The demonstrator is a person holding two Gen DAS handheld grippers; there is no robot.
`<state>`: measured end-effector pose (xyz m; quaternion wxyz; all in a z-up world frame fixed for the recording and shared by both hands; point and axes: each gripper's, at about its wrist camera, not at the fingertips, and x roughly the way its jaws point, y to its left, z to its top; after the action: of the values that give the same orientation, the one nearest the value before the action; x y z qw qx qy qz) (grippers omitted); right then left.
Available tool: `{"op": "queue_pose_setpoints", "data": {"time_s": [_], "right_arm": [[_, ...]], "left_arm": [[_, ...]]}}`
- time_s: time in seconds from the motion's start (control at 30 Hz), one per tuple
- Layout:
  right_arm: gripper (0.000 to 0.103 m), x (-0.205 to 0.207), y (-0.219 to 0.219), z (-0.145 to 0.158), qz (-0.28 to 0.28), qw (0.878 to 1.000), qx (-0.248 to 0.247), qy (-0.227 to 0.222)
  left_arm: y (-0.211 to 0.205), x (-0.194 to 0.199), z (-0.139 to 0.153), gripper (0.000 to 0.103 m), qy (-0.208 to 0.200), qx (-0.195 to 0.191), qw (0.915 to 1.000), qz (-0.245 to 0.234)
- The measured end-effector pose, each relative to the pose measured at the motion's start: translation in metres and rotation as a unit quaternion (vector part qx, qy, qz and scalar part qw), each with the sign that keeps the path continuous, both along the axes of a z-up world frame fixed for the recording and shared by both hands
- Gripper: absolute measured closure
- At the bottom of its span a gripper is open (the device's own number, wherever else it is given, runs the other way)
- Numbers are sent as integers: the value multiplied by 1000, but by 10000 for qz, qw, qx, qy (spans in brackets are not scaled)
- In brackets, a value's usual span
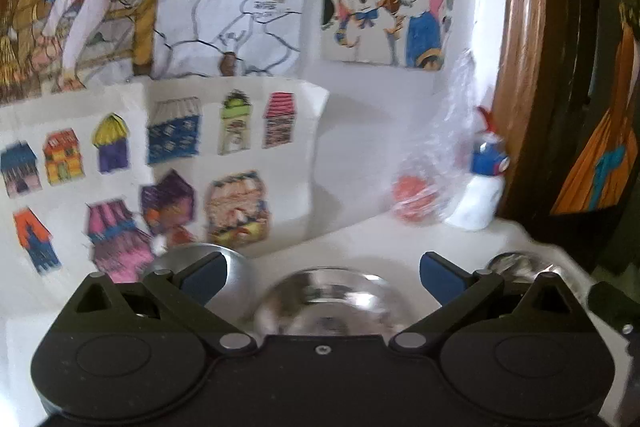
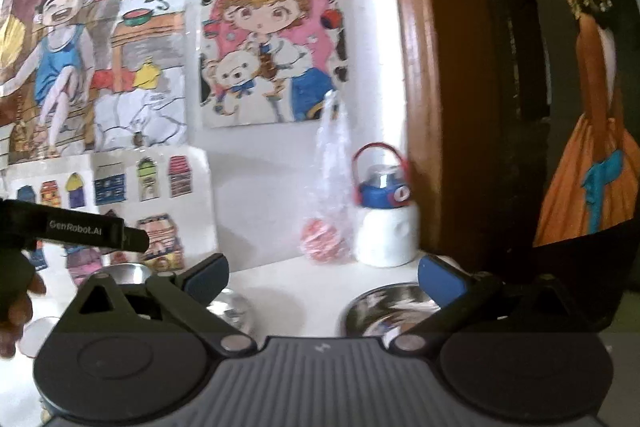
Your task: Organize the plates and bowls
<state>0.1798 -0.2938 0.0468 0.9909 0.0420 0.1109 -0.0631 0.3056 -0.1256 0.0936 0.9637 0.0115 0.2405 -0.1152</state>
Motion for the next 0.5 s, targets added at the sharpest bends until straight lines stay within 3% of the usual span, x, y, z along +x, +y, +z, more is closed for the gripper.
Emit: {"op": "queue_pose_setpoints", "data": {"time_s": [0.17, 0.3, 0.5], "right_arm": [[0, 13, 15, -15, 215, 9990, 343, 197], [0, 27, 25, -30, 355, 9963, 660, 426], [0, 42, 28, -49, 368, 9876, 1387, 633]], "left_arm": [[18, 31, 2, 1, 3, 708, 9971, -286], [20, 54, -3, 1, 62, 1174, 9900, -782], [3, 84, -19, 1, 295, 1744, 9679, -1786]]}}
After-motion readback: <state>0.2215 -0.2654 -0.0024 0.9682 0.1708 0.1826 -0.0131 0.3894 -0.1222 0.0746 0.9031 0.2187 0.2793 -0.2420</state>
